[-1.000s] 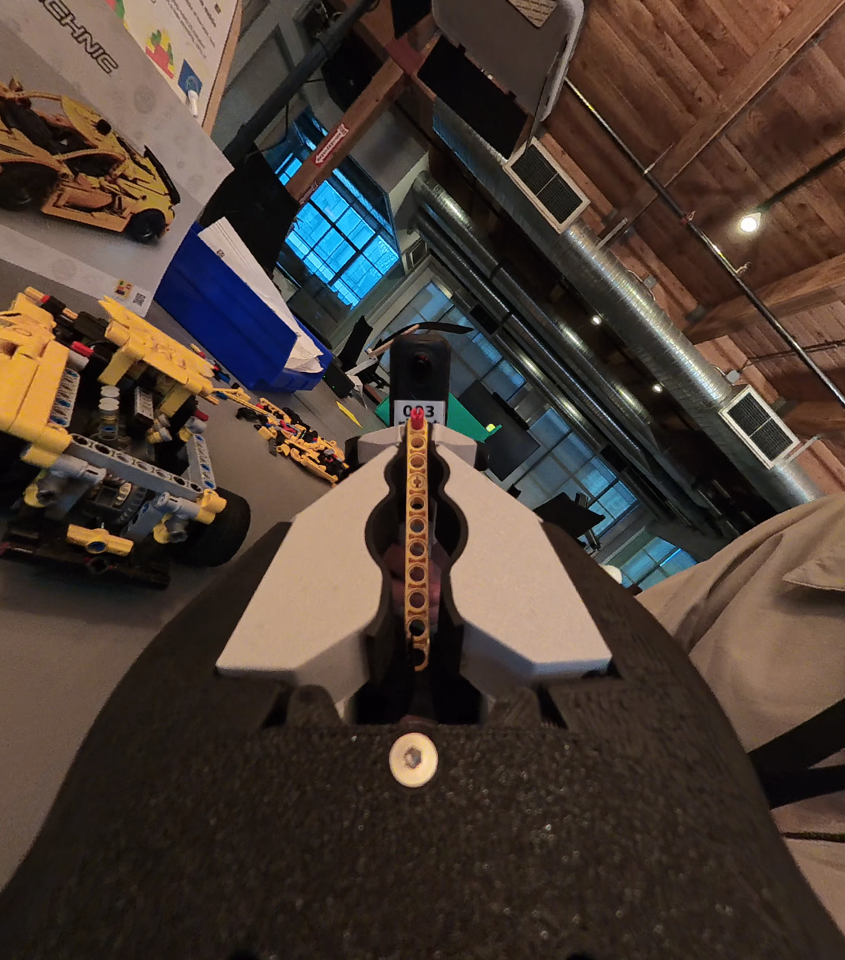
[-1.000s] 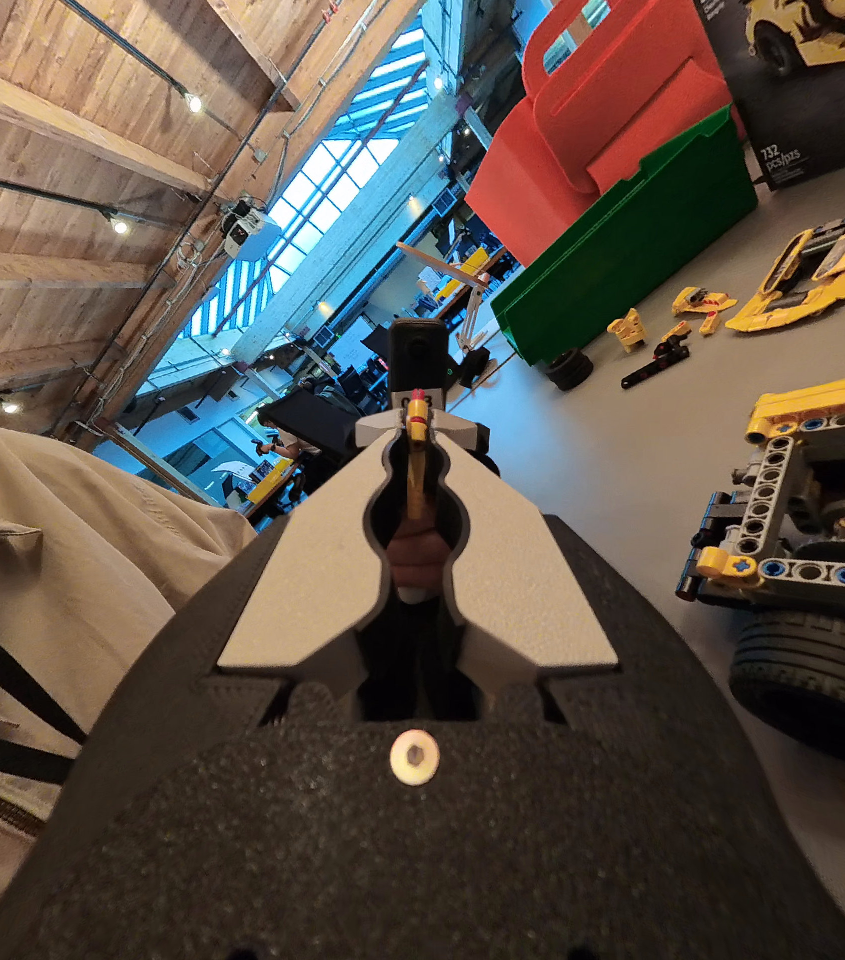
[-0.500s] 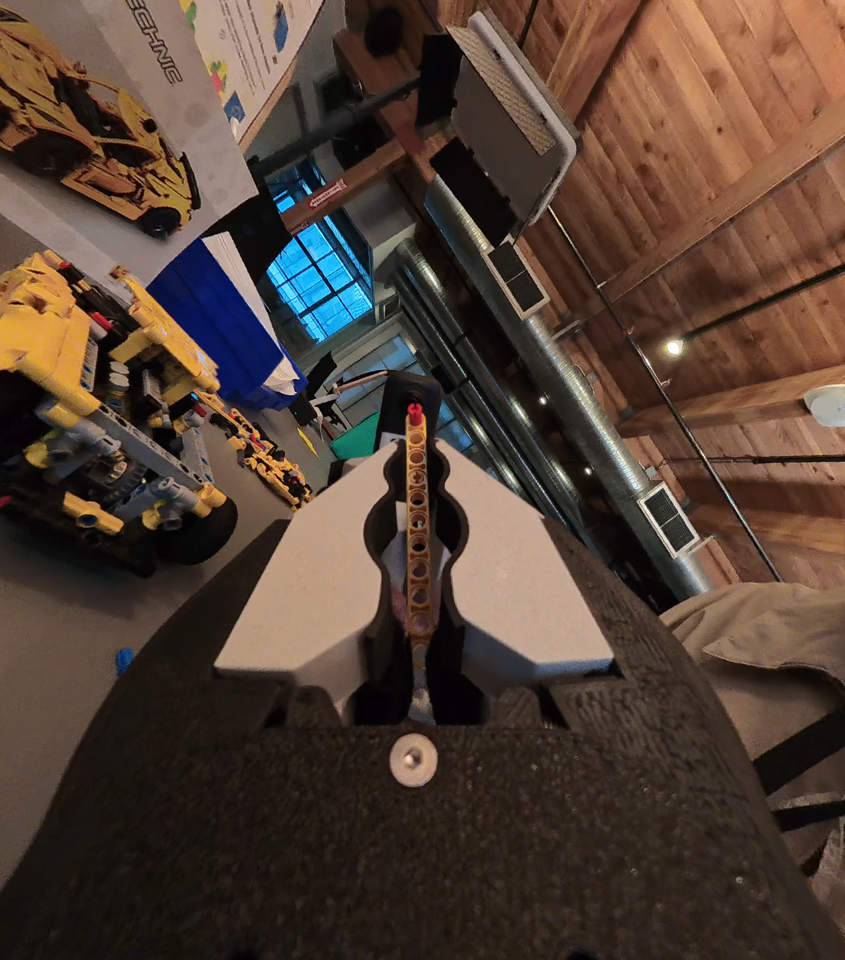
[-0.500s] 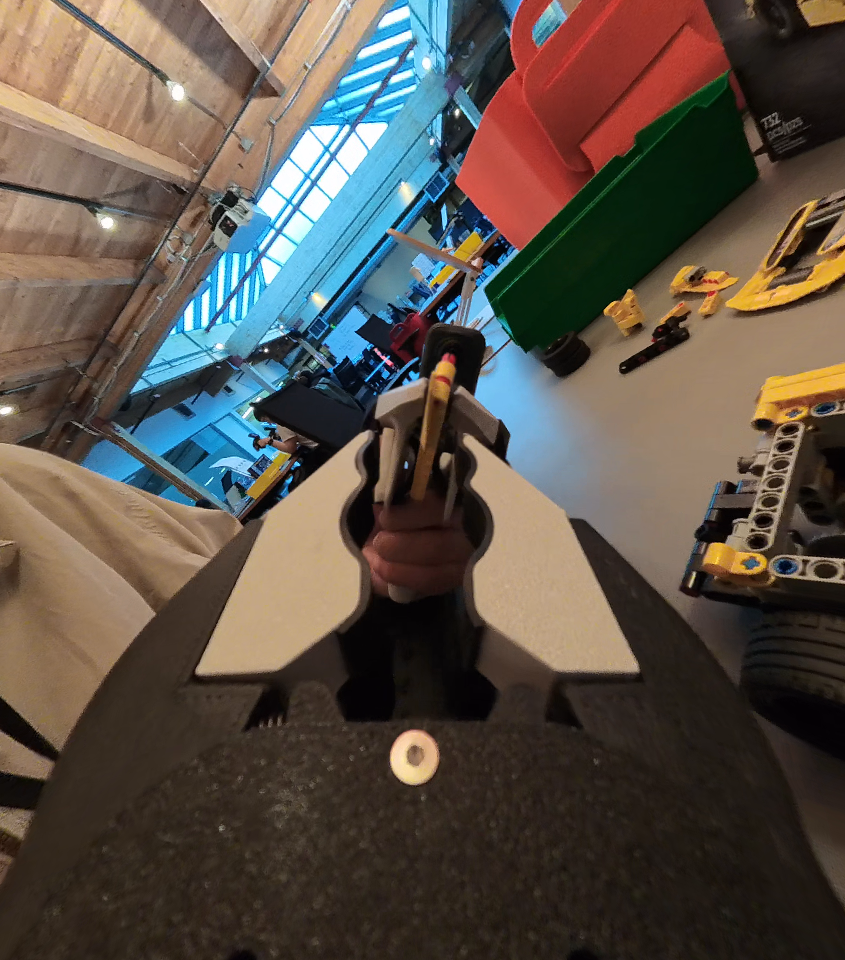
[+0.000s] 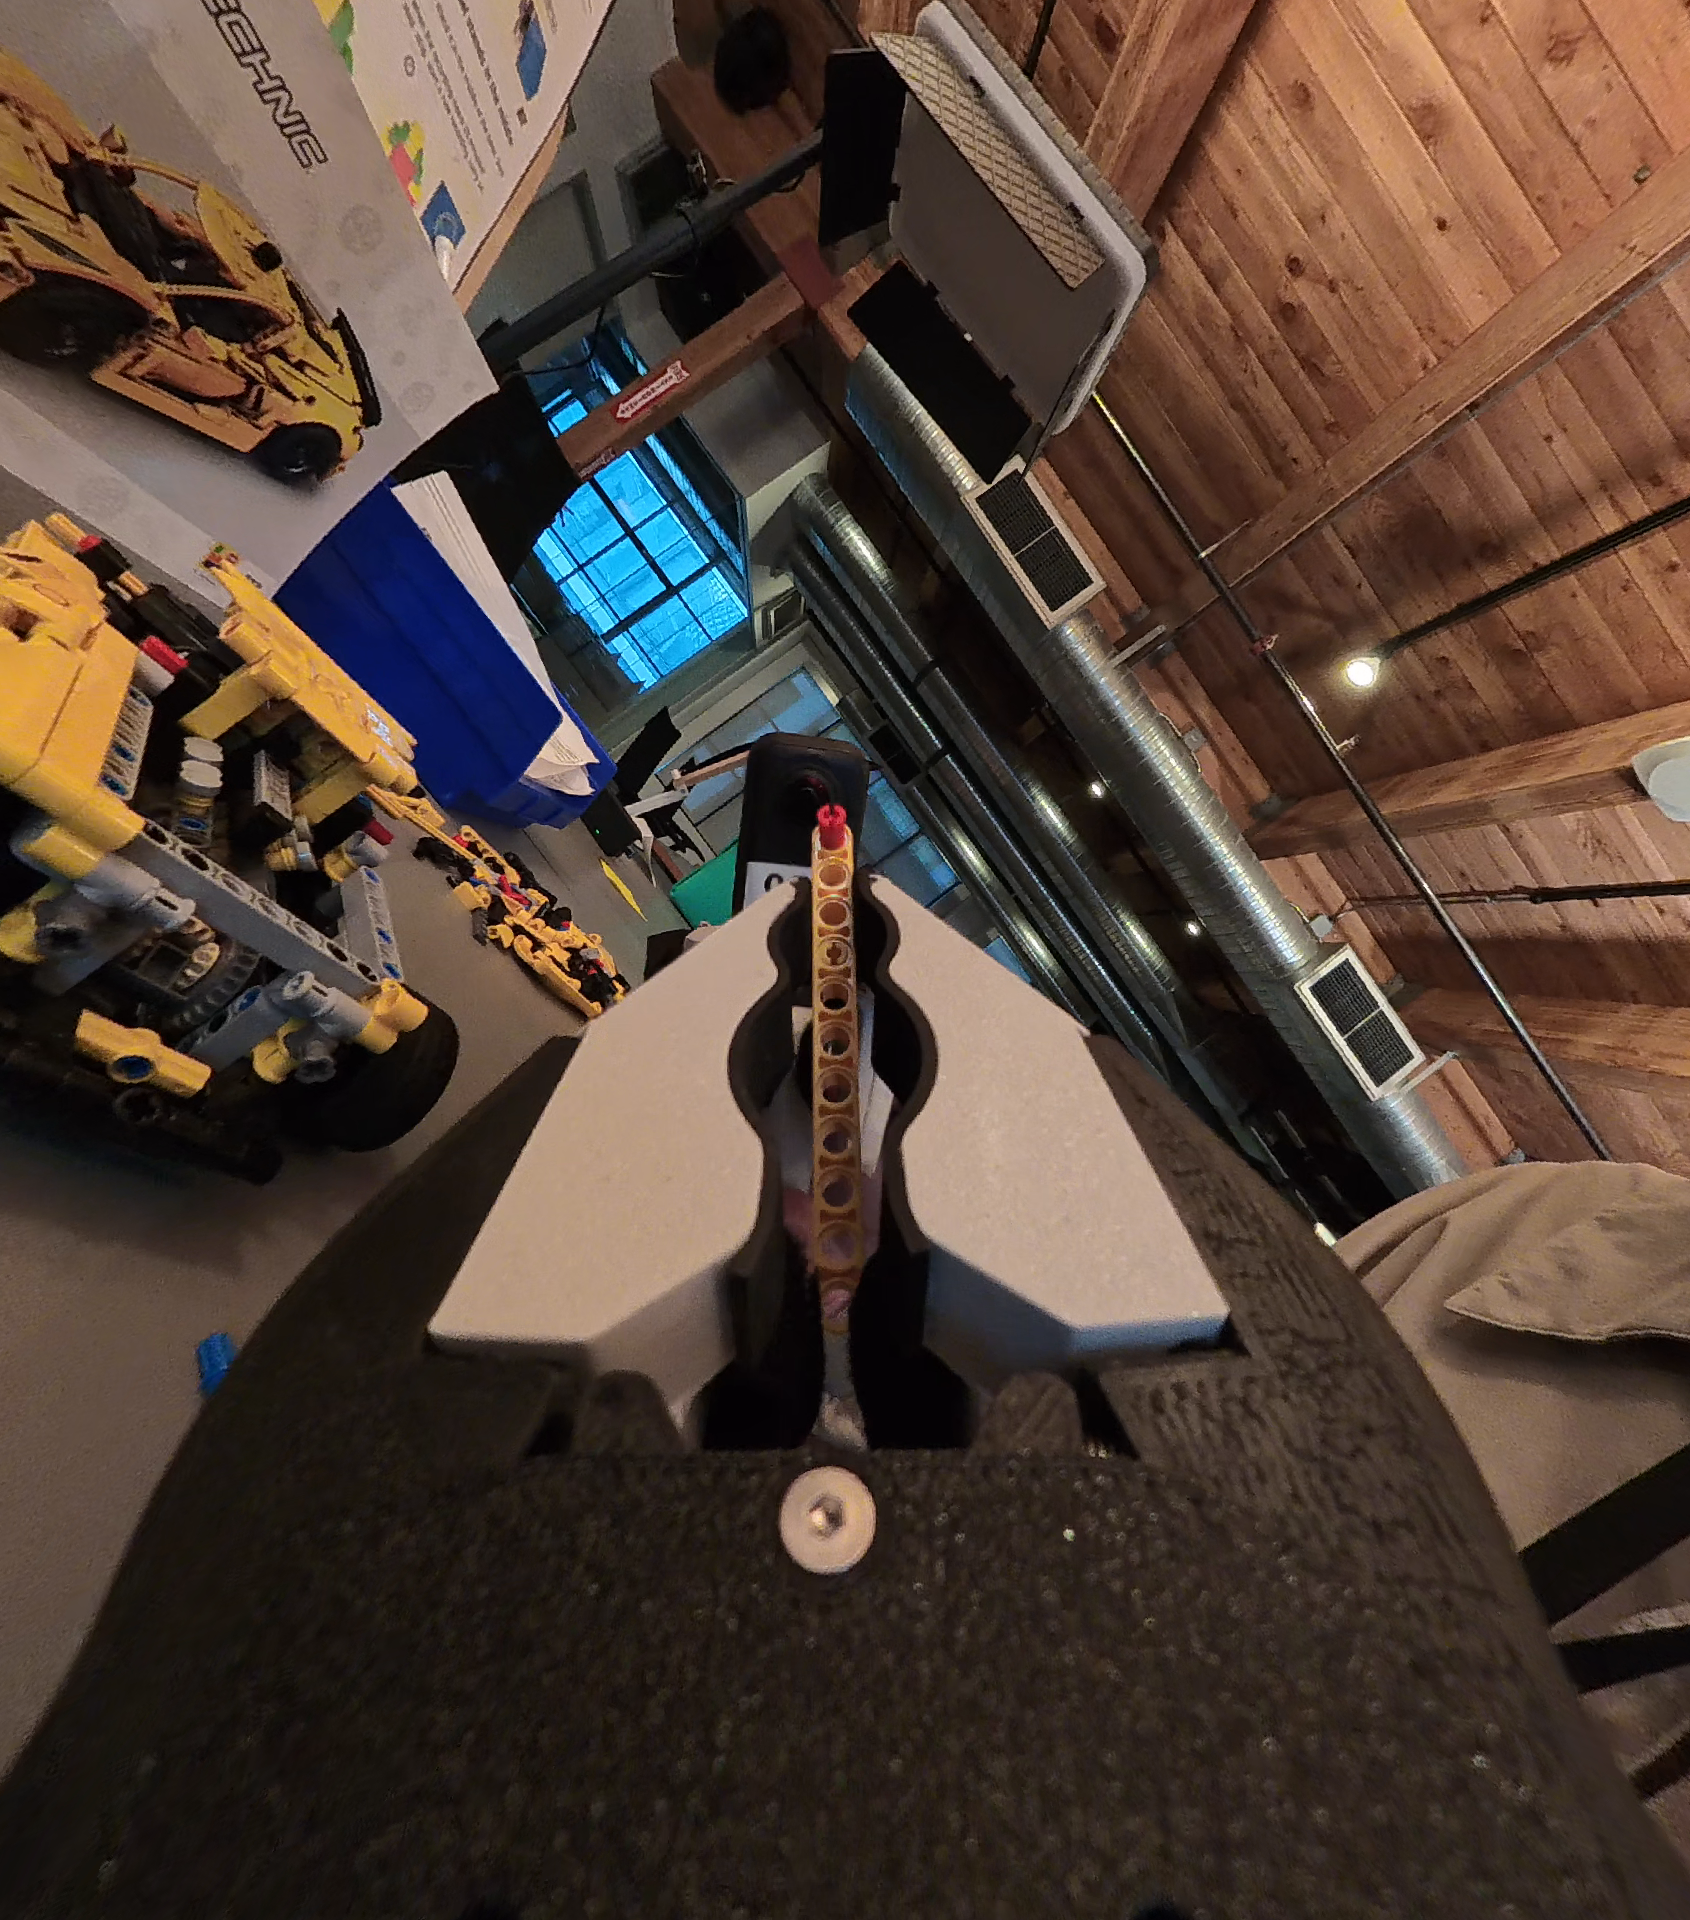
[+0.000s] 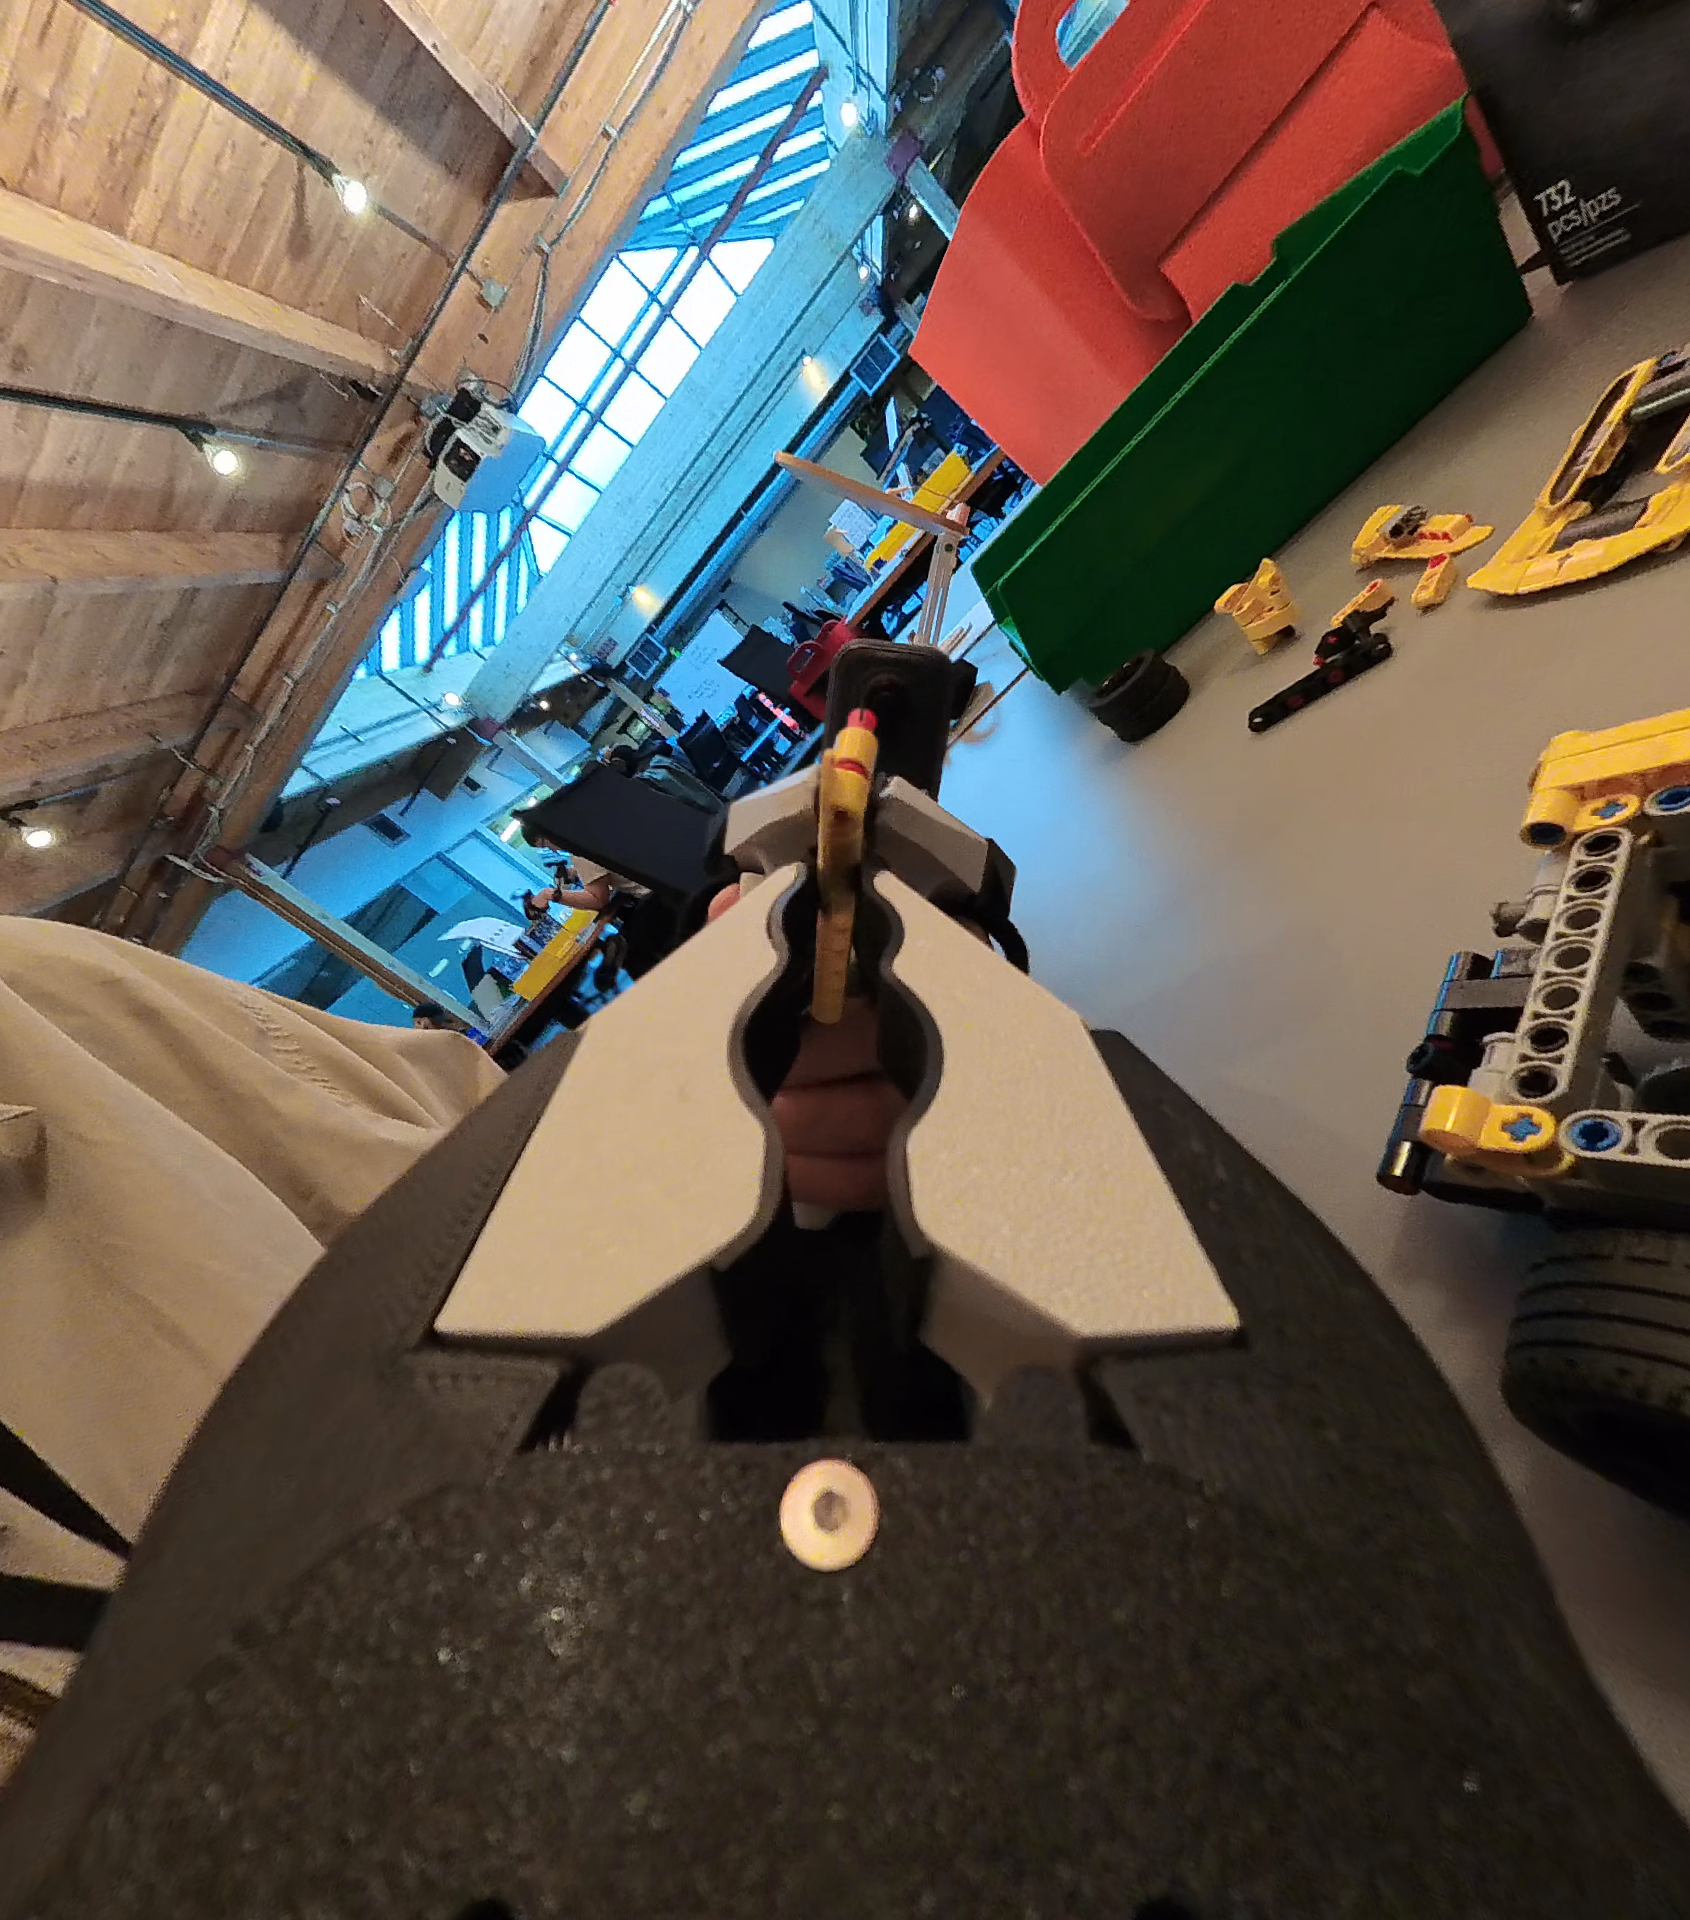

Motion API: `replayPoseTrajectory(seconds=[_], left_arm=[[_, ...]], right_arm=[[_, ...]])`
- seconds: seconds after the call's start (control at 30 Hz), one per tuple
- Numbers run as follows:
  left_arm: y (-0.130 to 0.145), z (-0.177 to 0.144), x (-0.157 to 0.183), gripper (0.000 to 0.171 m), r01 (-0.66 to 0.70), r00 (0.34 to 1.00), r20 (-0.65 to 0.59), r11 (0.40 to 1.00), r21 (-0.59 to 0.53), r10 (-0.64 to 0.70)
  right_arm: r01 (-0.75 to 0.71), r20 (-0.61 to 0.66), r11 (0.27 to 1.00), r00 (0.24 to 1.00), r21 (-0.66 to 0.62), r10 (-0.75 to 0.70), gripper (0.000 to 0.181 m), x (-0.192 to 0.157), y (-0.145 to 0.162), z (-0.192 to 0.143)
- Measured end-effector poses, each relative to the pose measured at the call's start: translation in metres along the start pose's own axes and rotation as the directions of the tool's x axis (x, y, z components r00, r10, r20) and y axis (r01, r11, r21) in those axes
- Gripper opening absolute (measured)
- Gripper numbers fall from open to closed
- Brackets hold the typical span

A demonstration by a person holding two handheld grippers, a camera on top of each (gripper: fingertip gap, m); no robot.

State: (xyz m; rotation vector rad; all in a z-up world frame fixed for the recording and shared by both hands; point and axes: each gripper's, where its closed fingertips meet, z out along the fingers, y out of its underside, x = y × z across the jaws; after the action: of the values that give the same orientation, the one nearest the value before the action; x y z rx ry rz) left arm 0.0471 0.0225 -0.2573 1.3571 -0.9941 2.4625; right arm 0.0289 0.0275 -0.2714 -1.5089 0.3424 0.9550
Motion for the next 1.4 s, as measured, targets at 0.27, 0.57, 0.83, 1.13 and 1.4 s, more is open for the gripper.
replayPoseTrajectory(seconds=[0.27, 0.57, 0.83, 1.13, 1.4], left_arm=[[0.023, 0.002, -0.001, 0.016, -0.027, 0.999, 0.014, 0.986, -0.166, 0.03], [0.027, 0.002, 0.001, 0.006, -0.097, 0.994, 0.02, 0.974, -0.205, 0.103], [0.022, 0.002, 0.005, 0.005, -0.152, 0.988, 0.005, 0.976, -0.157, 0.155], [0.015, -0.001, -0.003, 0.005, -0.211, 0.971, 0.08, 0.966, -0.148, 0.225], [-0.064, -0.056, -0.007, 0.006, -0.118, 0.989, 0.115, 0.958, 0.261, 0.09]], right_arm=[[0.051, -0.018, 0.998, 0.999, -0.02, -0.052, 0.005, 0.001, -0.007, -0.02], [0.015, -0.001, 0.997, 1.0, 0.074, -0.015, 0.005, -0.002, -0.012, -0.02], [-0.022, 0.035, 0.994, 0.999, 0.107, 0.019, 0.005, -0.006, -0.014, -0.014], [-0.005, -0.028, 0.991, 1.0, 0.137, 0.009, 0.004, 0.003, -0.012, -0.014], [-0.064, -0.03, 0.978, 0.997, 0.201, 0.071, 0.0, 0.014, -0.015, -0.041]])
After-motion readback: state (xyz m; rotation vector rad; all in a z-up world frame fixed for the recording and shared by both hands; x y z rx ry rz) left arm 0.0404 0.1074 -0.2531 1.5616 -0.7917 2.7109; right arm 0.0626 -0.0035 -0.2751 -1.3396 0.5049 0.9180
